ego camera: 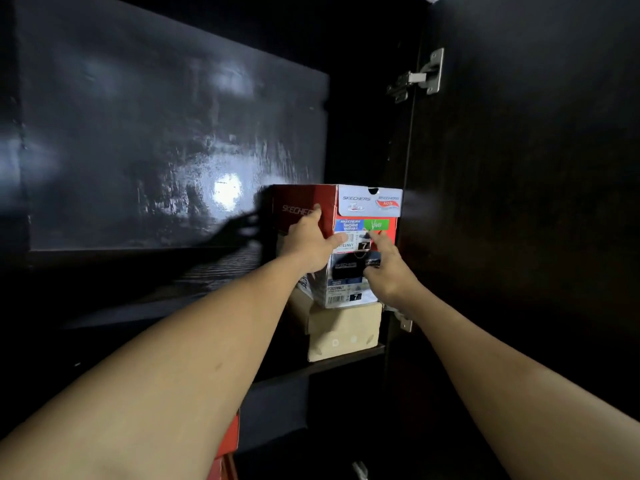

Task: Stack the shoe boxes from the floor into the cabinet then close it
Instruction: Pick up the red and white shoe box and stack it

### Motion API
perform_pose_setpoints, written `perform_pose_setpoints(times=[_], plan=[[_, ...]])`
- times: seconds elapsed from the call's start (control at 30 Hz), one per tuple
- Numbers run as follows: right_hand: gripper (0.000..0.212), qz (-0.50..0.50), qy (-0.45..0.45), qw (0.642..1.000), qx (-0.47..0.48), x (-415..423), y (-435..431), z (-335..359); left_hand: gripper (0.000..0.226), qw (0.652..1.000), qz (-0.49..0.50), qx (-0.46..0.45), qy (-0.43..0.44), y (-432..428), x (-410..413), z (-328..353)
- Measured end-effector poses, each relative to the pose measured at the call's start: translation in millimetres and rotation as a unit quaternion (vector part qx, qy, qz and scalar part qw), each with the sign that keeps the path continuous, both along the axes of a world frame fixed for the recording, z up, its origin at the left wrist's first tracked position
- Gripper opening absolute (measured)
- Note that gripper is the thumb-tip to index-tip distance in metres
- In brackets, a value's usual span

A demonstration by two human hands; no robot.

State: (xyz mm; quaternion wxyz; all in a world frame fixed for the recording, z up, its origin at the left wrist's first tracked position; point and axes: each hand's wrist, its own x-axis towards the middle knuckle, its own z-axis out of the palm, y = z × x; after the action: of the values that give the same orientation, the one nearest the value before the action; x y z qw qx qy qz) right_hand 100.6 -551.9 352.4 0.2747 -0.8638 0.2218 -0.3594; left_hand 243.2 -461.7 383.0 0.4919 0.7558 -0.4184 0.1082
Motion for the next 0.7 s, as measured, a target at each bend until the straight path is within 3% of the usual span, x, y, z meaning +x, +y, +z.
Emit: perform_pose_setpoints(times=[0.27, 0.5, 0.7], plan=[[0.059, -0.02, -0.041, 0.999, 0.004, -56, 37, 11, 0.081, 0.999, -0.012, 0.028, -0.026, 55, -46, -16], [0.07, -0.057, 0.068, 0.995, 0.034, -148, 89, 2, 0.061, 0.994, -0.034, 0.088, -0.05, 132, -104, -34], [0.066, -0.093, 0.109, 0.989, 0.044, -251, 142, -35, 0.072, 0.978, -0.05, 0.191, -0.061, 185, -182, -79]])
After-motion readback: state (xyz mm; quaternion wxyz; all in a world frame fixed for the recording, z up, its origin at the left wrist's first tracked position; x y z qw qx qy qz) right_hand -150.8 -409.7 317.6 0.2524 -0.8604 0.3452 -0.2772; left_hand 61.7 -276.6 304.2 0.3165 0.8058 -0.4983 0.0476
